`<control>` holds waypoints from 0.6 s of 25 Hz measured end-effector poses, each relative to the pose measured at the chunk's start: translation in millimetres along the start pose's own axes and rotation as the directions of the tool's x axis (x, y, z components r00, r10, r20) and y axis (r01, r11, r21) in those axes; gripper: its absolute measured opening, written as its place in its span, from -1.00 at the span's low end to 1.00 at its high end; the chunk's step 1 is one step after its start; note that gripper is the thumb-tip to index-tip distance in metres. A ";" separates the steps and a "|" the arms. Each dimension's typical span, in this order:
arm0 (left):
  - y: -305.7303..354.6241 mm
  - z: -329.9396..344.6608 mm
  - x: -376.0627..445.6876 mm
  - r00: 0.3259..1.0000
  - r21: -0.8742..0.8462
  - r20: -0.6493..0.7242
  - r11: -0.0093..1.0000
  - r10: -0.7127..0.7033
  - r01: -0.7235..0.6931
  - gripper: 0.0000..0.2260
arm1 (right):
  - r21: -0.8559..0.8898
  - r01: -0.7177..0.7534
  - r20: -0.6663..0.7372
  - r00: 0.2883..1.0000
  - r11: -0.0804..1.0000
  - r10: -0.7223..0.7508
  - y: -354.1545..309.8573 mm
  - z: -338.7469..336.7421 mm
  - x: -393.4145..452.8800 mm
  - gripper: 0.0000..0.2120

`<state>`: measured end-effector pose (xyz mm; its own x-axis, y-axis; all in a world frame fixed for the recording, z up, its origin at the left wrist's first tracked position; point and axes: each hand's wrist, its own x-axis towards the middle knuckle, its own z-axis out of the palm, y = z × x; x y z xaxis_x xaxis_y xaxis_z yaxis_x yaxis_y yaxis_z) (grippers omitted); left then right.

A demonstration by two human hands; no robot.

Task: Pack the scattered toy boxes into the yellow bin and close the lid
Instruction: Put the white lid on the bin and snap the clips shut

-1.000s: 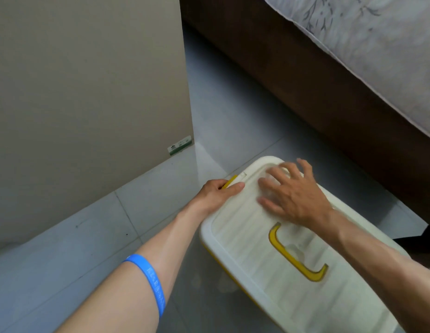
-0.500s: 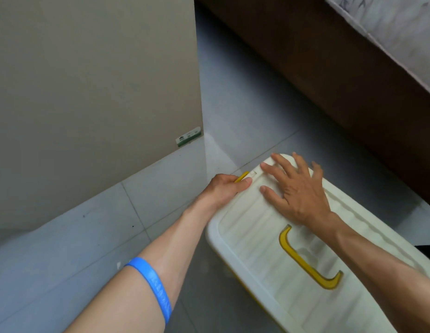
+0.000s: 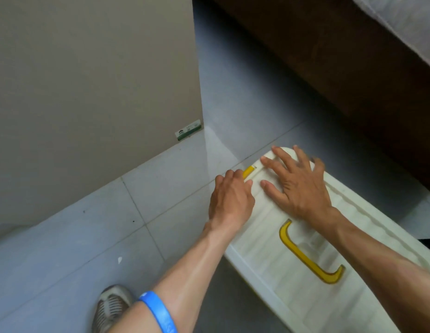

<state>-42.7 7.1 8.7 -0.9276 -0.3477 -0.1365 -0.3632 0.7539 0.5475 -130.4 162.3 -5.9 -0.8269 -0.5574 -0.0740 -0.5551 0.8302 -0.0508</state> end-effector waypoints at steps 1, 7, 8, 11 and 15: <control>1.4 -0.5 -0.7 0.999 -0.016 -0.043 1.000 0.003 -0.004 -0.74 | -0.001 -0.004 -0.004 1.000 1.000 0.004 -0.5 0.1 0.6 -0.43; 28.1 9.6 -37.1 0.995 0.151 -0.010 0.984 0.099 -0.096 -0.48 | 0.024 -0.015 0.002 1.000 1.000 0.015 -2.8 -9.4 -3.1 -0.42; 37.4 22.2 -55.1 0.980 0.130 0.022 0.971 0.198 -0.199 -0.38 | 0.031 -0.007 0.005 1.000 1.000 0.007 -1.7 -9.7 -3.7 -0.42; 50.9 50.3 -81.7 0.966 0.062 0.130 0.971 0.221 -0.231 -0.15 | 0.060 0.028 -0.030 0.999 0.998 -0.027 2.0 -7.4 -6.7 -0.47; 44.0 44.2 -78.4 0.956 0.175 0.194 0.951 0.220 -0.255 -0.12 | 0.255 0.067 -0.043 0.997 0.965 -0.058 8.5 -18.2 -11.2 -0.57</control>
<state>10.2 92.2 7.1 -0.9837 -0.0578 -0.1704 -0.1242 0.9032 0.4108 -127.5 175.5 12.6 -0.7963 -0.6043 -0.0277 -0.5684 0.7631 -0.3076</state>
